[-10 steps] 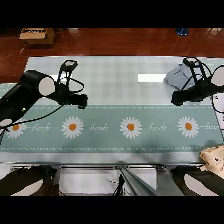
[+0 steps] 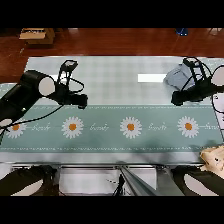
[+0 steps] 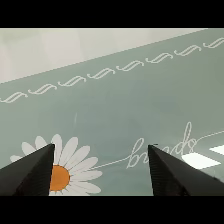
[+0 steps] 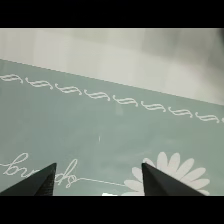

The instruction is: Fold the shirts.

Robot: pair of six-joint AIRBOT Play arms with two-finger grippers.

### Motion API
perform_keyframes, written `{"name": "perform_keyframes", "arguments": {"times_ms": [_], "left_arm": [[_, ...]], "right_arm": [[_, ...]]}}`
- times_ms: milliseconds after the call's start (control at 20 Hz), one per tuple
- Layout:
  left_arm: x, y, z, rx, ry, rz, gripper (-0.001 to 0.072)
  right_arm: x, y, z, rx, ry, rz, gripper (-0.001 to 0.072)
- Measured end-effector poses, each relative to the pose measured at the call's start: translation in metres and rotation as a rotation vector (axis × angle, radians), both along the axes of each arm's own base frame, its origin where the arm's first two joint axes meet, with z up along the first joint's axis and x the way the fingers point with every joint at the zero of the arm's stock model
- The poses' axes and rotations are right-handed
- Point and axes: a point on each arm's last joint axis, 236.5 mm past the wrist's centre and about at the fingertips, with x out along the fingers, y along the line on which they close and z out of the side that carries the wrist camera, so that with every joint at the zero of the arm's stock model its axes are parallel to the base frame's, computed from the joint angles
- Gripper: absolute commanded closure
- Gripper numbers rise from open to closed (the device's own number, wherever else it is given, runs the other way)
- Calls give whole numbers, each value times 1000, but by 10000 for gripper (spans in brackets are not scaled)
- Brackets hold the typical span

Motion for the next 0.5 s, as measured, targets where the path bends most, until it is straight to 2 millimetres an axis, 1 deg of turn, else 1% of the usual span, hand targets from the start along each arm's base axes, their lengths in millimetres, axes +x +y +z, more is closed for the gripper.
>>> {"name": "perform_keyframes", "arguments": {"times_ms": [300, 400, 500], "left_arm": [[0, 0, 0, 0, 0, 0, -5], [2, -1, 0, -3, -7, 1, -5], [8, -4, 1, -14, -32, 3, -5]], "right_arm": [[0, 0, 0, 0, 0, 0, 109], [4, 1, 1, 6, -18, -1, 110], [12, 7, 4, 34, -51, -4, 112]]}}
